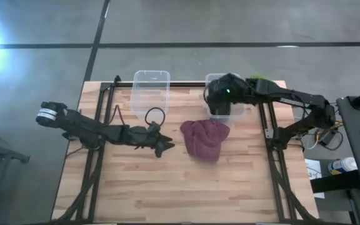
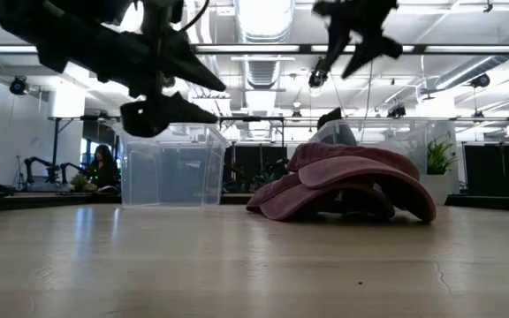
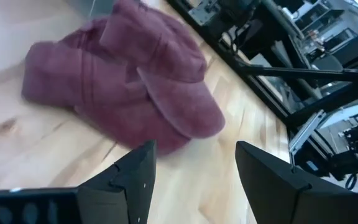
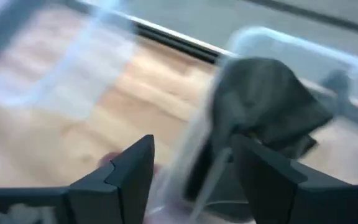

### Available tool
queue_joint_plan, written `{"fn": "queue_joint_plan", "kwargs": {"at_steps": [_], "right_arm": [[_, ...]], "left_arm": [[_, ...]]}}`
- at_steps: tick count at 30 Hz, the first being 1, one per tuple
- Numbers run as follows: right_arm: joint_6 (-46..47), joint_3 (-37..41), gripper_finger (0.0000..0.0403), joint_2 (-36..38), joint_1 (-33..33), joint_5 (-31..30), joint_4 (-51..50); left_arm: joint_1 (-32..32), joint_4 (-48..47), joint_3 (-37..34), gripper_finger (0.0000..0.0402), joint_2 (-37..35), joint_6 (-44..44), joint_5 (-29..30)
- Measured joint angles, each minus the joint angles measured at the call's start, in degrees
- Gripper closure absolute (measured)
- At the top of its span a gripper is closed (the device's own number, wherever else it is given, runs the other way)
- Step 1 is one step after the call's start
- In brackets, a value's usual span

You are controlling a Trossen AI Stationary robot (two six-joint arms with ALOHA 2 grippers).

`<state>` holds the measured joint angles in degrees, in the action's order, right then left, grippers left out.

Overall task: Pick & Place hat
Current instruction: Put the right red cap into the left transparent bin

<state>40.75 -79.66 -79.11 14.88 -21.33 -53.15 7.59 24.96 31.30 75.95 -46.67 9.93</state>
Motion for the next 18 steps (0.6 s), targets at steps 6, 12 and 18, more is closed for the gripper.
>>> {"fn": "queue_joint_plan", "kwargs": {"at_steps": [6, 12, 18], "right_arm": [[5.4, 0.6, 0.0191, 0.0, -13.4, 1.9, -5.6], [18.0, 3.8, 0.0193, -4.2, -24.8, 4.2, -5.7], [28.9, 8.8, 0.0194, -6.2, -28.8, 4.6, -4.7]], "left_arm": [[-1.0, 0.1, 4.8, 0.0188, 5.1, 4.7, -0.1], [-1.4, -0.6, 9.3, 0.0188, 12.1, 8.1, -3.0], [-1.7, -0.5, 13.3, 0.0188, 18.8, 11.5, -6.8]]}}
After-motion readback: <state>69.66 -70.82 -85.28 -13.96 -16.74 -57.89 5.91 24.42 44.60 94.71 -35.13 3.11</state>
